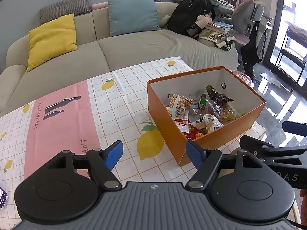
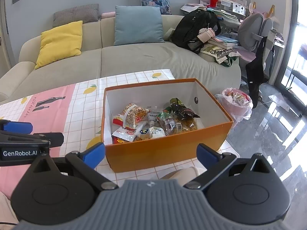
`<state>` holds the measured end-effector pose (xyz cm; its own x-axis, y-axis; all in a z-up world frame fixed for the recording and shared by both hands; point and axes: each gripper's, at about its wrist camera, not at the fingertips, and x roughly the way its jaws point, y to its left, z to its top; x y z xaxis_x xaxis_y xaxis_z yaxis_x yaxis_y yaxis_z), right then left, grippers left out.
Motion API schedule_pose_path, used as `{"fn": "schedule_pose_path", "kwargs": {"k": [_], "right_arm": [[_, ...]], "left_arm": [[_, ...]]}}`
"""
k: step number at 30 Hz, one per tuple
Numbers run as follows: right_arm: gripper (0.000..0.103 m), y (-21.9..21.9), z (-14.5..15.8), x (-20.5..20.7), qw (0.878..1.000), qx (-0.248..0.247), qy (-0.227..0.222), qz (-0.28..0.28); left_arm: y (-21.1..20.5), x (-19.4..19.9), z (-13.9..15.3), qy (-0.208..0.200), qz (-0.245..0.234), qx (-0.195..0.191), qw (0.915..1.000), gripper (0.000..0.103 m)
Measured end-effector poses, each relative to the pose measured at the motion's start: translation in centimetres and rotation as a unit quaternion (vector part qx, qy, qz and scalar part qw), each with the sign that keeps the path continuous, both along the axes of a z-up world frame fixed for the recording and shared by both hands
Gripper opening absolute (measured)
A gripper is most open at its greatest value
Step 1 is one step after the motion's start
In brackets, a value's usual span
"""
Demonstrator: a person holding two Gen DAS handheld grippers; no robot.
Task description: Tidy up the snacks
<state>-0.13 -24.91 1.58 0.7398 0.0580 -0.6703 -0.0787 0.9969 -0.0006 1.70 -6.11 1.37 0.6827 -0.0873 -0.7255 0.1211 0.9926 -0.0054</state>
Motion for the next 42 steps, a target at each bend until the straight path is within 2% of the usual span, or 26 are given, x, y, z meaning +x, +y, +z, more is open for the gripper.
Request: {"fn": "schedule_pose_path", "kwargs": {"k": [42], "right_arm": [[0.099, -0.30, -0.07, 0.27, 1.000, -0.009, 0.007, 0.006]], "left_arm": [[0.08, -0.09, 0.02, 0.005, -0.005, -0.008, 0.9999, 0.087]]}}
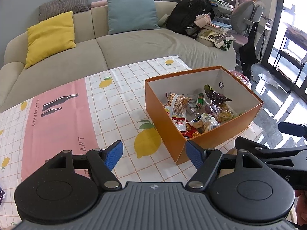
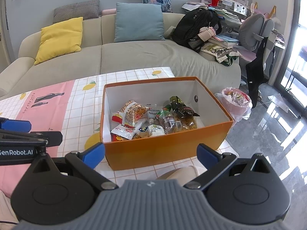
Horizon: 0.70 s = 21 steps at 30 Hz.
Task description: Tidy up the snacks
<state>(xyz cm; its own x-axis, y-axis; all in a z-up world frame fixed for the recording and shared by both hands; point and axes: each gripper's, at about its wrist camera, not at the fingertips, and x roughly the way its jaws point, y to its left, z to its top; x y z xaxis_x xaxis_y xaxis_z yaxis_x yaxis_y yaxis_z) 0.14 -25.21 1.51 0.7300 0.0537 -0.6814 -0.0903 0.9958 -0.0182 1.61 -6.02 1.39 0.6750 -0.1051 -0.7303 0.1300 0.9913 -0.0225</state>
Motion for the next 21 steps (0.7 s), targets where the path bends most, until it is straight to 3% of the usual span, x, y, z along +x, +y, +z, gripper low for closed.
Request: {"fn": "schedule_pose_path", "kwargs": {"k": [21], "right_arm": [[0.099, 0.22, -0.05, 0.03, 1.000, -0.001, 0.000, 0.001]], "left_arm": [[0.00, -0.02, 0.08, 0.000, 0.000, 0.003, 1.0000, 0.087]]}}
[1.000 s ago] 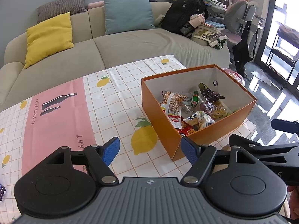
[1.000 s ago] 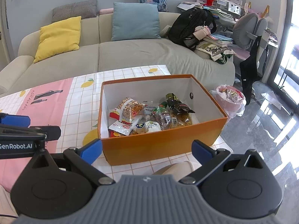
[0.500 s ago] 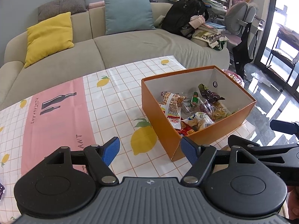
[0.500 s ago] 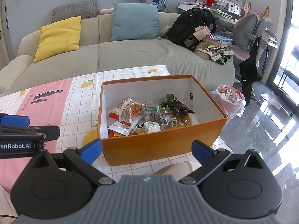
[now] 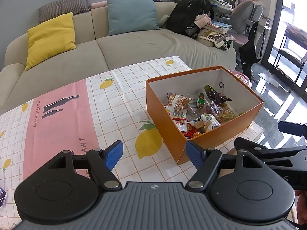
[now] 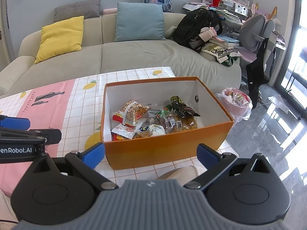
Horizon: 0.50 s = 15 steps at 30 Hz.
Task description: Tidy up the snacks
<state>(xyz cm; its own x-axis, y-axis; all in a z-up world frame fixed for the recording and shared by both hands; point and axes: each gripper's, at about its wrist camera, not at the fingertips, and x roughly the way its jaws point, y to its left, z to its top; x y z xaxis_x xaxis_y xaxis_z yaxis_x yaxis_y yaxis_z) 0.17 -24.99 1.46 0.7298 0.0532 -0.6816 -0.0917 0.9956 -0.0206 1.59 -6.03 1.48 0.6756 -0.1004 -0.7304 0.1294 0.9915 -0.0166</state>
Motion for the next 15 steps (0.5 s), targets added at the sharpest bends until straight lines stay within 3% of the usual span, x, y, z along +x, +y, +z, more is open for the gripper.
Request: {"fn": "schedule_pose_path", "kwargs": {"k": [15], "right_arm": [[0.099, -0.15, -0.13, 0.15, 1.000, -0.001, 0.000, 0.004]], "left_arm": [[0.47, 0.14, -0.07, 0.001, 0.014, 0.009, 0.9999, 0.087]]}}
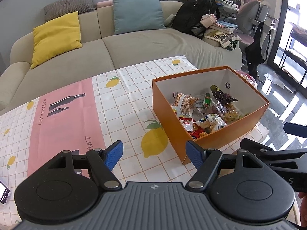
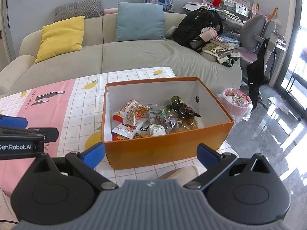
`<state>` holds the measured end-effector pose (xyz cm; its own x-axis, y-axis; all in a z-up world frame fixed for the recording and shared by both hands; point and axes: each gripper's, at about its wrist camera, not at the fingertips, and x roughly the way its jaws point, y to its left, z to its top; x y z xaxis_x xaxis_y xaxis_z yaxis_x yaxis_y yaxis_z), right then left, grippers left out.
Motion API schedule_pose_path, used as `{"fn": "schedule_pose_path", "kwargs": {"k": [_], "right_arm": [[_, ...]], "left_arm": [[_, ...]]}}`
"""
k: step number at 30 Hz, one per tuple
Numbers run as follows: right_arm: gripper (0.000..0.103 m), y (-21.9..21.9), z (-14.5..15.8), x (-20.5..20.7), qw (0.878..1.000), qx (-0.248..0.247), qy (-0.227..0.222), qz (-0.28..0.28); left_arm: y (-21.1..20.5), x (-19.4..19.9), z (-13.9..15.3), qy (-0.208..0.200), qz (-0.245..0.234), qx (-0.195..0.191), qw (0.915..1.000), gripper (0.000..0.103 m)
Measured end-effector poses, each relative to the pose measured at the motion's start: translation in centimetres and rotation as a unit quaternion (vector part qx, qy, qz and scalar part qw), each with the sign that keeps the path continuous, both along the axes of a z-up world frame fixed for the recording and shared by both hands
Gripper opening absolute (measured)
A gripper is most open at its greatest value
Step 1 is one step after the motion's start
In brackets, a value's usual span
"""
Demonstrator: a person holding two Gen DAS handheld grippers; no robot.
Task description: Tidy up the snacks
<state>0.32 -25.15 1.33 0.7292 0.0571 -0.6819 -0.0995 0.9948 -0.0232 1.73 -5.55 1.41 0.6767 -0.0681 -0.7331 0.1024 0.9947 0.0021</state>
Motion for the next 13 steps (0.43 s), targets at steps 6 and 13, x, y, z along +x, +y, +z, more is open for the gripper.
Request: {"fn": "schedule_pose_path", "kwargs": {"k": [6, 13], "right_arm": [[0.099, -0.08, -0.07, 0.05, 1.000, -0.001, -0.001, 0.001], [0.099, -0.17, -0.26, 0.11, 1.000, -0.006, 0.002, 0.005]], "left_arm": [[-0.04, -0.03, 0.01, 0.000, 0.000, -0.001, 1.0000, 0.087], [0.23, 0.07, 0.02, 0.001, -0.002, -0.007, 1.0000, 0.087]]}}
